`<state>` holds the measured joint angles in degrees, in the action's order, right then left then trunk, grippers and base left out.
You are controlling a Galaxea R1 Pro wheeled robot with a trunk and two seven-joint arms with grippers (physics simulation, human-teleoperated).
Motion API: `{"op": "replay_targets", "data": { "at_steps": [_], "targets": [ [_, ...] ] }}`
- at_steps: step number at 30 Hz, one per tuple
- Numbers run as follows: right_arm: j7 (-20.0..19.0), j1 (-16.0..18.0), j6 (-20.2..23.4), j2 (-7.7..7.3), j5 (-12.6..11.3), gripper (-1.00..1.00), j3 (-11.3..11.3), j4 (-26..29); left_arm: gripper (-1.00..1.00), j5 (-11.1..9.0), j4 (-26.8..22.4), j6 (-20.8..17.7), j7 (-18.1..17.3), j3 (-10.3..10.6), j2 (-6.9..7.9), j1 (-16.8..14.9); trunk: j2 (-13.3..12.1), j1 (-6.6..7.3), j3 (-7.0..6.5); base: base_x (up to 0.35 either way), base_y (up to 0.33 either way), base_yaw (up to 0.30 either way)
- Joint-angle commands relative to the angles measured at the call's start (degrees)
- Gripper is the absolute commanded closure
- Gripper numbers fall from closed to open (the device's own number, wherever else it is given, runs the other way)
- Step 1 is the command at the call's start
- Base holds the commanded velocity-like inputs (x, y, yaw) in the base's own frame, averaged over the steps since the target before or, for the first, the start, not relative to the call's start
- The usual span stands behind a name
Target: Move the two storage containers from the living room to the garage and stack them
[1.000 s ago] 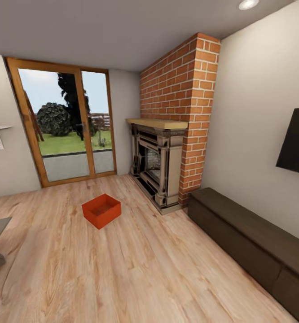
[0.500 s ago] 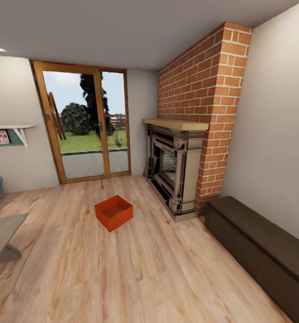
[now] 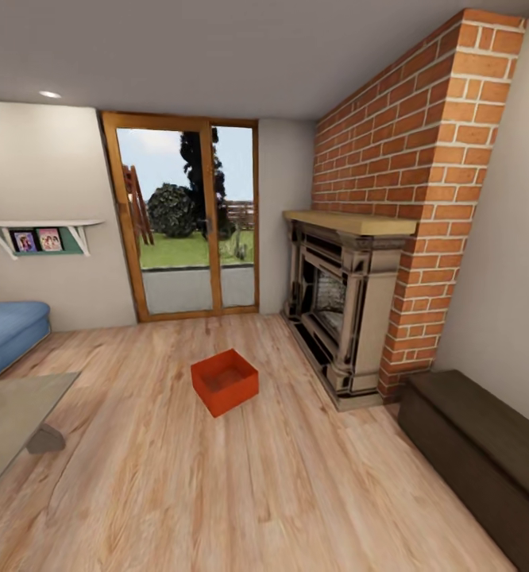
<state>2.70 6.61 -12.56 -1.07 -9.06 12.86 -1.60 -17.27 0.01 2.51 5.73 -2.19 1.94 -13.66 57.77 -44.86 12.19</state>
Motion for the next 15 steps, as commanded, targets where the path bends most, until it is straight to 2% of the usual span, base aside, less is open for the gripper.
{"op": "replay_targets", "data": {
  "at_steps": [1, 8, 15],
  "targets": [
    [0.0, 0.1, -0.3, 0.02, -0.5, -1.00, 0.5, -0.2, -1.00, -0.1, 0.0, 0.2, 0.1, -0.2, -0.01, -0.1, 0.0, -0.04, 0.07, 0.315, -0.098, 0.259],
    [0.0, 0.1, -0.4, 0.02, -0.9, -1.00, 0.3, -0.2, -1.00, -0.1, 0.1, 0.2, 0.1, -0.2, -0.01, -0.1, 0.0, -0.04, 0.07, 0.315, -0.098, 0.234],
    [-0.1, 0.1, -0.4, 0.00, -0.9, -1.00, 0.3, -0.2, -1.00, -0.1, 0.1, 0.1, 0.1, -0.2, -0.01, -0.1, 0.0, -0.04, 0.07, 0.315, -0.098, 0.030]
  ]
}}
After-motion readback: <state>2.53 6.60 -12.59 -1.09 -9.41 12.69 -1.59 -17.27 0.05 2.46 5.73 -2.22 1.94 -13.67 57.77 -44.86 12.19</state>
